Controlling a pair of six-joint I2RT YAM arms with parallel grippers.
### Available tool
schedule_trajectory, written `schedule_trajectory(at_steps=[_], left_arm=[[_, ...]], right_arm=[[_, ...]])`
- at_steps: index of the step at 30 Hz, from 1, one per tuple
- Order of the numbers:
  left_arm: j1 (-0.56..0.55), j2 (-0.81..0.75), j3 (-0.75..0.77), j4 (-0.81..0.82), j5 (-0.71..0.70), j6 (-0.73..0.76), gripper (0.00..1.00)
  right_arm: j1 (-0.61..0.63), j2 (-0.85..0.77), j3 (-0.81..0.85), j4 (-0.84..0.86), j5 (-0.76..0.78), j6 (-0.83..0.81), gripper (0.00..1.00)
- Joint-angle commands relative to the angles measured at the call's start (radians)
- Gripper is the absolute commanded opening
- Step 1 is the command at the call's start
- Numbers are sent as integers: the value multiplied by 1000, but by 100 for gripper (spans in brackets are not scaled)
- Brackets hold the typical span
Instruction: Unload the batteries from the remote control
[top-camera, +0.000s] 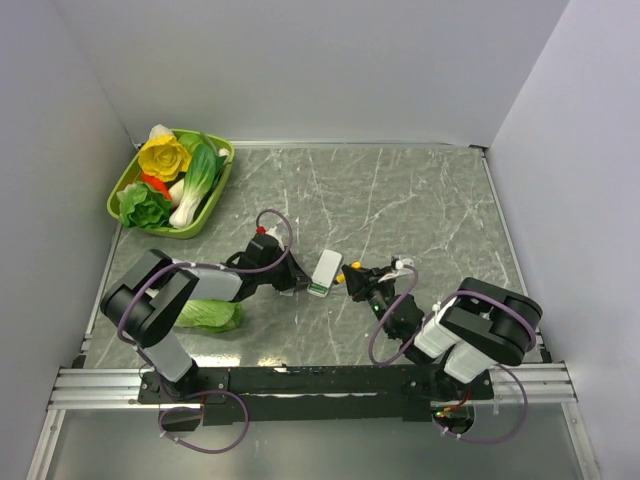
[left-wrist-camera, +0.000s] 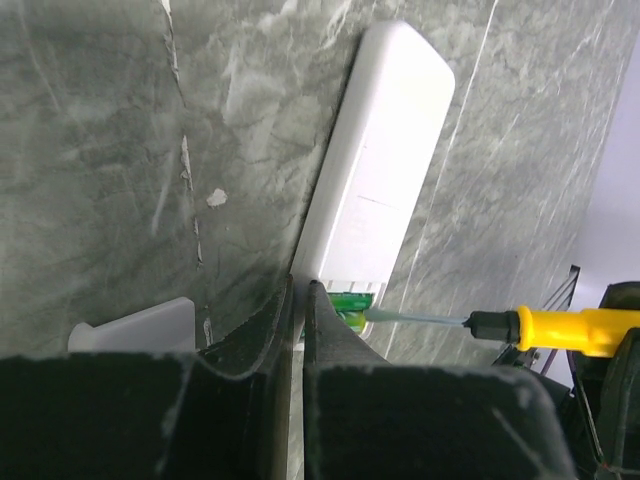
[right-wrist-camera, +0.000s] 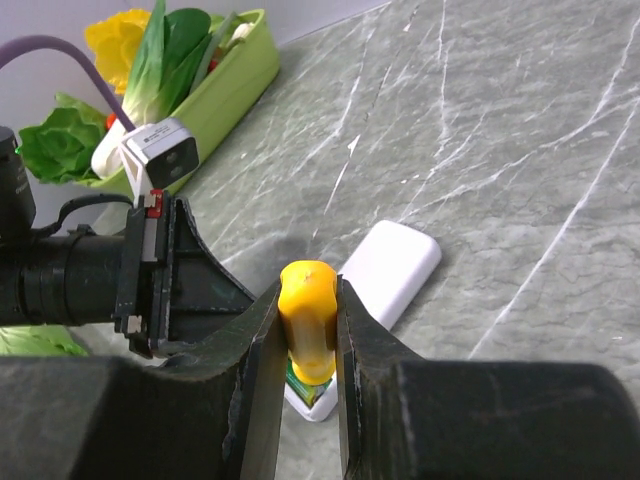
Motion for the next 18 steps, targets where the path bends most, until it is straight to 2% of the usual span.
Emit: schedule_trajectory(at_steps=[1, 10, 13, 14, 15, 18], left_arm=[[-38, 30, -51, -148, -13, -2, 7], [-39, -21, -78, -148, -33, -29, 6], [-44, -45, -92, -146, -36, -39, 5], [-50, -52, -92, -151, -41, -40, 5], [-53, -64, -92, -154, -44, -45, 5], [-58, -90, -89, -159, -48, -46, 7]], right_arm=[[27, 63, -224, 142, -142, 4, 0], [0, -110, -163, 22, -148, -99, 0], [-75, -217, -109, -120, -205, -103, 0], [-107, -293, -89, -260, -215, -109, 0], [-115, -327, -60, -330, -217, -117, 0], [-135, -423, -14, -424, -243, -171, 0]])
